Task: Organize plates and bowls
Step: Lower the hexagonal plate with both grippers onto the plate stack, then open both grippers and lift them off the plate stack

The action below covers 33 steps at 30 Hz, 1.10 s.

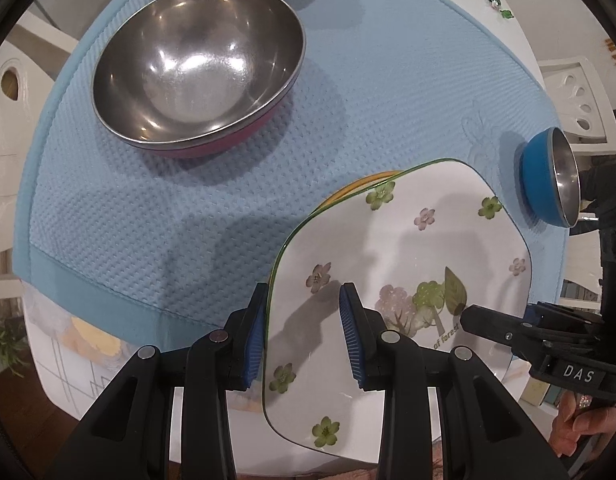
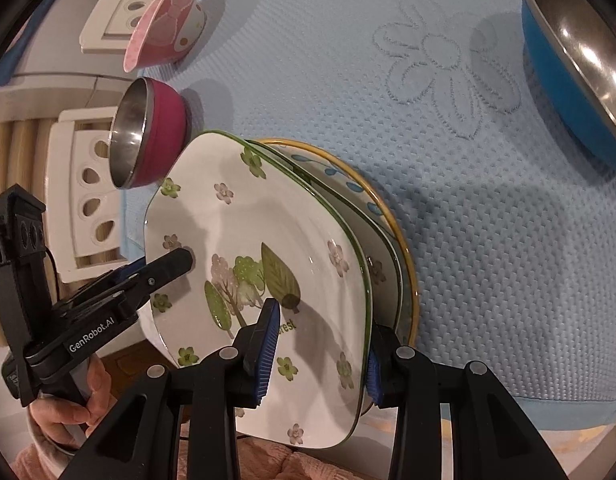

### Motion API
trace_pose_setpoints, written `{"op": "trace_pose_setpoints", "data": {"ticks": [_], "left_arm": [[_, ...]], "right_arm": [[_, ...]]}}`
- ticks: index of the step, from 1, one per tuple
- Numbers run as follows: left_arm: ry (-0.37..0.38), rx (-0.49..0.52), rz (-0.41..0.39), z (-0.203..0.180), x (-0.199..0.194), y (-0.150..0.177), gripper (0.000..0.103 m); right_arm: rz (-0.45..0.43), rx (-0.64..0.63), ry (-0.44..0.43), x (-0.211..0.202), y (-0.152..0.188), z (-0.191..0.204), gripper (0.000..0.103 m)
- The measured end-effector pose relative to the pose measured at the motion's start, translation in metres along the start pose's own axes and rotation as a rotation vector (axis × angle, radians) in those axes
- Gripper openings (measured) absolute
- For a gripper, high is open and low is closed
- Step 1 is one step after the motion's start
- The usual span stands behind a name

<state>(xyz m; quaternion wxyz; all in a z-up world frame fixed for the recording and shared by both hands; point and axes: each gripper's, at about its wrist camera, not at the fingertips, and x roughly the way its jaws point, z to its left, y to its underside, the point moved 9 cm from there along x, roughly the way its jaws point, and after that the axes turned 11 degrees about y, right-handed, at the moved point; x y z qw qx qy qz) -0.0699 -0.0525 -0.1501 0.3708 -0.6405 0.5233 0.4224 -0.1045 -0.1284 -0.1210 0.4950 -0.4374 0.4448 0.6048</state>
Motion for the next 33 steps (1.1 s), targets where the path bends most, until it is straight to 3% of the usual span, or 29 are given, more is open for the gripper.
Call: {"op": "trace_pose_setpoints", "data": {"ticks": [10, 33], "left_arm": [[0.002, -0.002, -0.002, 0.001, 0.003, -0.004, 0.03], [-0.044, 0.0, -0.011, 0.0, -0.013, -0.004, 0.033]], "right_arm": [[0.04, -0.018, 0.072, 0.009, 0.002, 0.016, 0.039], [0.034, 0.008, 0.047, -0.012, 0.001, -0.012, 0.039]]}}
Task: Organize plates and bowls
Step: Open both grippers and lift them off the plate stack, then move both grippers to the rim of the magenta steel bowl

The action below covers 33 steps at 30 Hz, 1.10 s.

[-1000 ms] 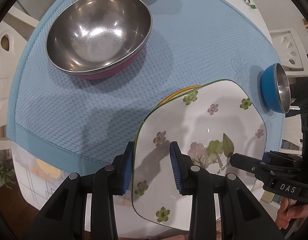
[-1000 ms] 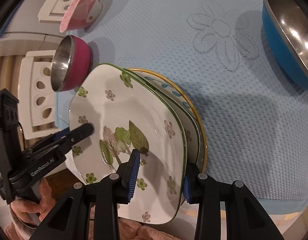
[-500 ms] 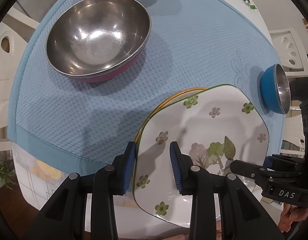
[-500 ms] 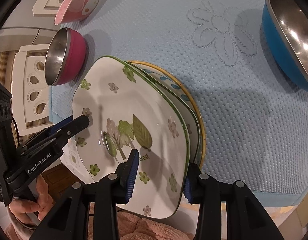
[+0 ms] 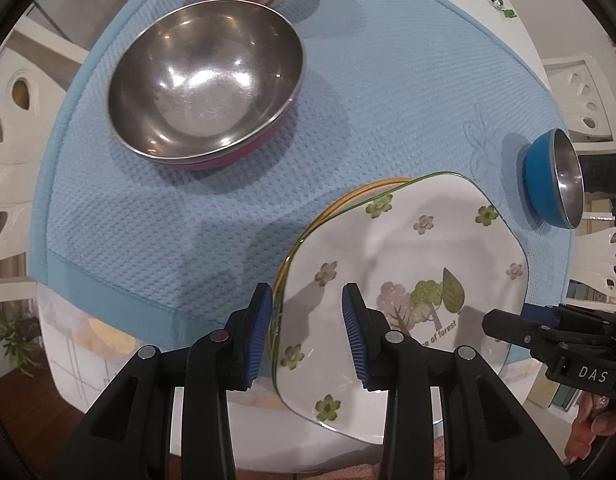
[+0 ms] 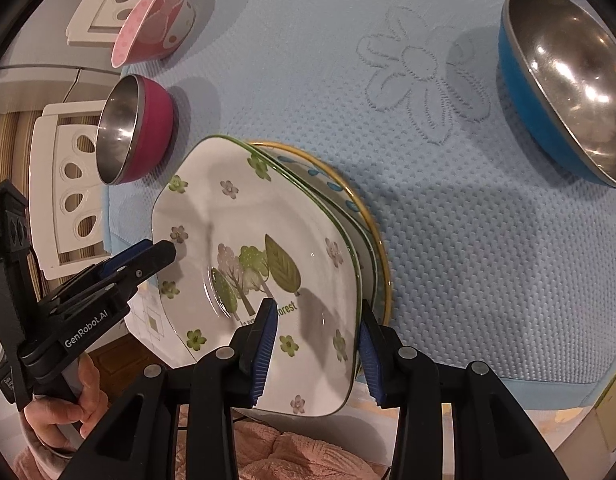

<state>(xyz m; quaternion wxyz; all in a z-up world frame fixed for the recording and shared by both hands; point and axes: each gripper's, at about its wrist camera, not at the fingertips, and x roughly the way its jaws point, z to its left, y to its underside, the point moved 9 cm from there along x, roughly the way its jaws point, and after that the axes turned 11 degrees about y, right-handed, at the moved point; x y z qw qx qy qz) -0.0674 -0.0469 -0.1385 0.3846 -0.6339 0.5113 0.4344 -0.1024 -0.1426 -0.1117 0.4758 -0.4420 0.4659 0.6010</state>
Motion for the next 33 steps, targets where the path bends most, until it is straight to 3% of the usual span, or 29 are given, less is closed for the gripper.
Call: {"op": "trace_pose_setpoints", "data": {"ticks": [6, 10, 15, 17, 20, 26, 29, 33], "left_arm": [[-0.009, -0.002, -0.028, 0.007, -0.015, -0.002, 0.034], [-0.029, -0.016, -0.038, 0.014, -0.023, -0.004, 0.034], [-0.056, -0.037, -0.041, 0.027, -0.032, -0.002, 0.04], [-0.056, -0.051, -0.047, 0.034, -0.037, -0.002, 0.05], [-0.055, -0.073, -0.064, 0.047, -0.046, -0.005, 0.061], [-0.024, -0.155, -0.096, 0.092, -0.08, -0.018, 0.062], [-0.042, -0.172, -0.137, 0.119, -0.102, -0.036, 0.062], [-0.028, -0.169, -0.156, 0.141, -0.118, -0.057, 0.062]], "right_arm": [[0.001, 0.001, 0.06, -0.007, 0.0, -0.013, 0.039], [-0.013, 0.004, 0.029, -0.017, -0.004, -0.014, 0.039], [-0.029, -0.009, 0.025, -0.026, -0.012, -0.012, 0.039], [-0.031, -0.02, 0.024, -0.028, -0.016, -0.009, 0.039], [-0.036, -0.044, 0.012, -0.032, -0.023, 0.002, 0.039], [-0.081, -0.114, -0.007, -0.054, -0.044, 0.032, 0.04], [-0.119, -0.146, -0.021, -0.07, -0.06, 0.049, 0.053], [-0.155, -0.192, -0.048, -0.084, -0.083, 0.078, 0.054]]}}
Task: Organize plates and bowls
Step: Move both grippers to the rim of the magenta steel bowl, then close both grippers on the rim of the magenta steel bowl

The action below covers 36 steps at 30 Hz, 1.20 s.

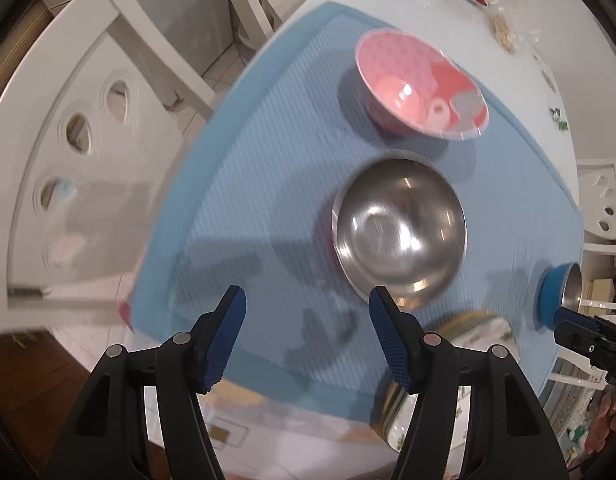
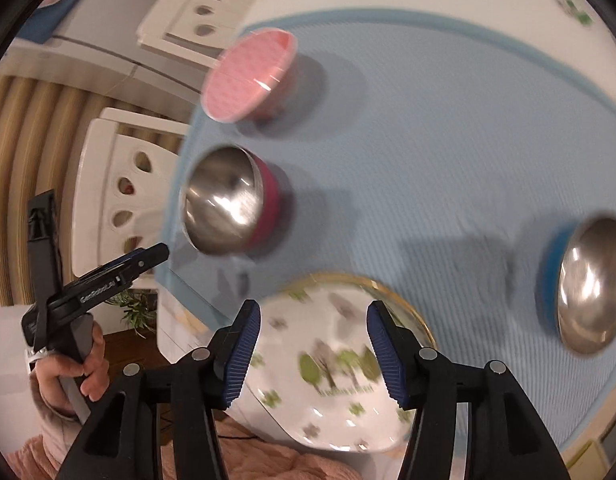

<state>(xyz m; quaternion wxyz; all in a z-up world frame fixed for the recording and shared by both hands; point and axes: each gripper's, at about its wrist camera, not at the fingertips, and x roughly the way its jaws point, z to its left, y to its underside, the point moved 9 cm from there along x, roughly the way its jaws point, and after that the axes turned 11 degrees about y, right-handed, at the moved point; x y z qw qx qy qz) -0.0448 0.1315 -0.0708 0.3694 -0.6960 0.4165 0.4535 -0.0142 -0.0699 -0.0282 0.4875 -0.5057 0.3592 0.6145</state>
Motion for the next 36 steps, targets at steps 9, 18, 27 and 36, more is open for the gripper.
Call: {"op": "trace_pose_setpoints", "data": {"ticks": [9, 18, 27, 36], "left_arm": [[0.032, 0.044, 0.053, 0.007, 0.038, -0.034, 0.062], [0.073, 0.066, 0.105, -0.002, 0.084, -0.031, 0.06], [0.119, 0.077, 0.1, -0.01, 0.098, -0.031, 0.025], [0.106, 0.095, 0.096, -0.023, 0.09, -0.021, 0.012]], "right_arm": [[-0.031, 0.01, -0.095, 0.039, -0.053, 0.043, 0.054], [0.034, 0.06, -0.088, 0.112, -0.062, 0.049, 0.054], [0.064, 0.057, -0.046, 0.145, -0.059, 0.053, 0.038], [0.049, 0.081, -0.034, 0.145, -0.054, 0.051, 0.017]]}}
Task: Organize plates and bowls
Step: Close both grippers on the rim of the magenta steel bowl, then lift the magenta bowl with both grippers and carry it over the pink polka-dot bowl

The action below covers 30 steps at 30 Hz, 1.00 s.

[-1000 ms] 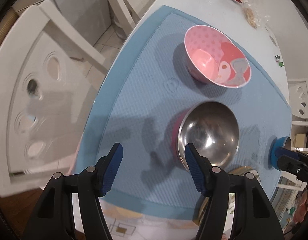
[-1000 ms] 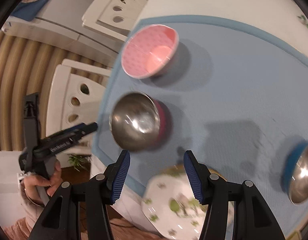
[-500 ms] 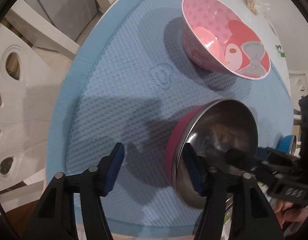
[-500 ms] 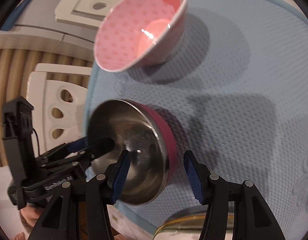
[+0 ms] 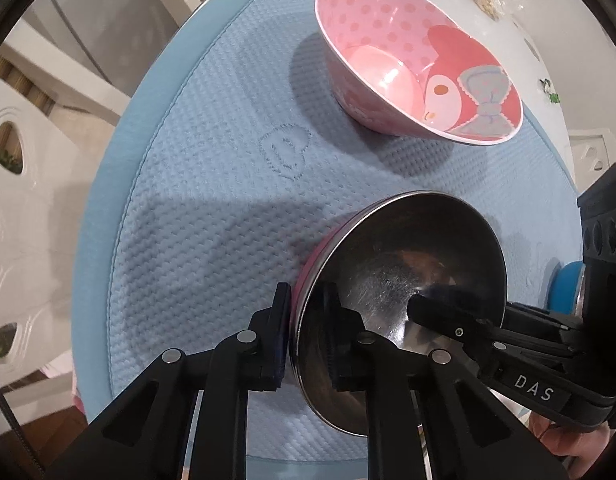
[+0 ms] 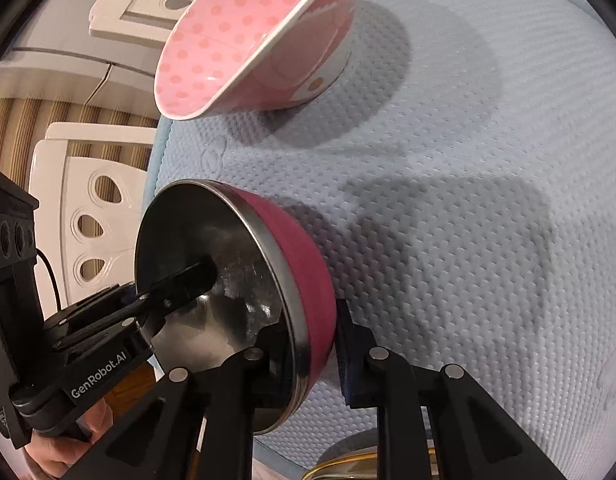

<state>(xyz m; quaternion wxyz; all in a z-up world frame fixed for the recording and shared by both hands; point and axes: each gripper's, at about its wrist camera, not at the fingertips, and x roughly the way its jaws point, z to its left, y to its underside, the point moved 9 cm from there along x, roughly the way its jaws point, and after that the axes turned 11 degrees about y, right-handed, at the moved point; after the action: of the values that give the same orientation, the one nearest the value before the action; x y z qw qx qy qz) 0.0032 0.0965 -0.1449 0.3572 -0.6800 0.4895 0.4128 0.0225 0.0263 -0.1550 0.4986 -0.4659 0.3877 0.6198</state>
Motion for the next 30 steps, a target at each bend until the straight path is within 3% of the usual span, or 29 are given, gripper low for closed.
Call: {"op": "trace_pose_setpoints", "data": {"ticks": [8, 14, 30], "left_arm": [[-0.028, 0.018, -0.027, -0.014, -0.02, 0.004, 0.013], [0.001, 0.016, -0.055, -0.026, -0.039, 0.004, 0.013], [0.008, 0.095, -0.228, -0.058, -0.11, -0.067, 0.016]], "right_arm": [[-0.027, -0.014, 0.004, -0.025, 0.004, 0.0, 0.017], [-0.081, -0.013, 0.017, -0.058, 0.002, 0.004, 0.017], [-0.229, -0.041, -0.008, -0.142, -0.039, 0.021, 0.018]]}}
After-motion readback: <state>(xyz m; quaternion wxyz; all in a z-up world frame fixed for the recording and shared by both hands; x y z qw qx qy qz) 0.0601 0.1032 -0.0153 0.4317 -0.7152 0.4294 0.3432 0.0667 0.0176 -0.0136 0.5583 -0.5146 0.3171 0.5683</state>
